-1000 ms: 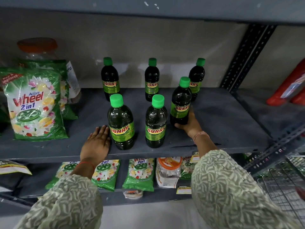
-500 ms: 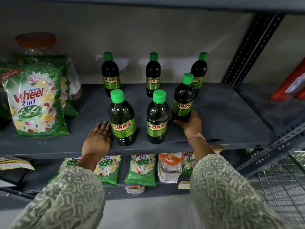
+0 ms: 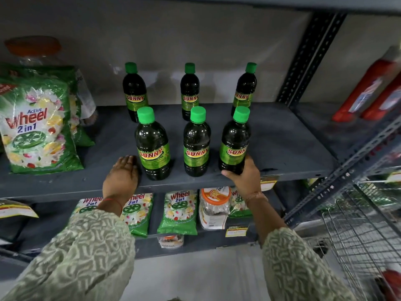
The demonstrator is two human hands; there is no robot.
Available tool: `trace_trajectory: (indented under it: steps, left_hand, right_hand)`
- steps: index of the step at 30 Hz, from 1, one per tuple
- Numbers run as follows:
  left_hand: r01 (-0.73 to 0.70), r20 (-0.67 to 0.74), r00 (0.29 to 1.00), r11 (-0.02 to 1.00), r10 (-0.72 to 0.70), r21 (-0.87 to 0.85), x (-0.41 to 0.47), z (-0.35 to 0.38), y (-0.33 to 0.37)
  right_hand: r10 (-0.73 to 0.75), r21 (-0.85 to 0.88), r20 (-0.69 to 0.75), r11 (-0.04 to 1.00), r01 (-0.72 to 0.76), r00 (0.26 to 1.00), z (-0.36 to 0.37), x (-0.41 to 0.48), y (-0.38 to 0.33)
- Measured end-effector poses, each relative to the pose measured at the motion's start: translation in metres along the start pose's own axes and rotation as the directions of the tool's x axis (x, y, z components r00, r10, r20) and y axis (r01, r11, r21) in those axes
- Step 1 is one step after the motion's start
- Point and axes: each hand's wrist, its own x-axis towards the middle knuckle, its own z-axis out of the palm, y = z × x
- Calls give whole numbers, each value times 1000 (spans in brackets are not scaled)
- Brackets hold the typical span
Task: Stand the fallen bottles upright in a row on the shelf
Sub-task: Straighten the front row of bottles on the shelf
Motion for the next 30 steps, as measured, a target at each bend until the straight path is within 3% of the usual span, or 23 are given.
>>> trace_trajectory:
  steps: [2, 4, 6, 9, 13, 17, 30]
  left_hand:
    - [17, -282, 958, 993, -50, -121, -31, 0, 7]
    - [-102, -396, 918, 981, 30, -163, -77, 7, 27]
    - [-240, -263, 948, 947, 180, -216, -111, 23, 56]
    - [-160, -73, 987, 920, 143, -358, -113, 38, 103]
    - [-41, -68, 998, 851, 6, -524, -82, 48, 149]
    - [116, -71, 981, 835, -182, -537, -58, 56, 159]
    - [39, -191, 972, 893, -139, -448, -63, 78, 167]
  right_hand:
    - [3, 37, 22, 999, -4, 1000, 0, -2, -1]
    - [1, 87, 29, 996, -4, 1000, 1, -3, -3]
    - [-3, 72, 14, 997, 2, 1000, 2, -3, -3]
    - [-19, 21, -18, 1000, 20, 1000, 4, -3, -1]
    - [-29, -11, -12, 1000, 29, 1000, 2, -2, 1]
    - [-11, -33, 4, 999, 11, 1000, 0, -3, 7]
    - [27, -57, -114, 998, -34, 993, -74, 20, 52]
